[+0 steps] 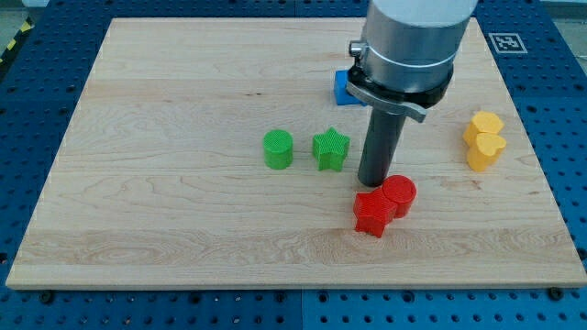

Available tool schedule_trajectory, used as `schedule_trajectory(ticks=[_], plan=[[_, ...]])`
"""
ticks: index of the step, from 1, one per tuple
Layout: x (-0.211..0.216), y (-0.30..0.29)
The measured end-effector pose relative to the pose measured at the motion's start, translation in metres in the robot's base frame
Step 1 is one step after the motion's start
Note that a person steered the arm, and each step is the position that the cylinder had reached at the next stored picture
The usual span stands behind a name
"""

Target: Slide the green circle closer to the green star

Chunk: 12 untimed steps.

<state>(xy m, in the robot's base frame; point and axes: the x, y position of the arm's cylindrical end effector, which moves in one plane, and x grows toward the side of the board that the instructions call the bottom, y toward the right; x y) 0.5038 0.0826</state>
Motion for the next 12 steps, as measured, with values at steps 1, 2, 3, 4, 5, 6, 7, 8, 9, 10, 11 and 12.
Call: schedule_trajectory(ticks=[1,2,3,4,5,6,7,8,9,10,11,12], plan=[[0.000,-0.016],[0.004,-0.060],[0.020,-0.137],[0.029,-0.188],[0.029,-0.188],[0.019,-0.188],[0.000,-0.191],[-0.021,-0.191],[-0.043,-0.188],[-0.043,-0.180],[-0.043,-0.162],[-0.043,-0.149]])
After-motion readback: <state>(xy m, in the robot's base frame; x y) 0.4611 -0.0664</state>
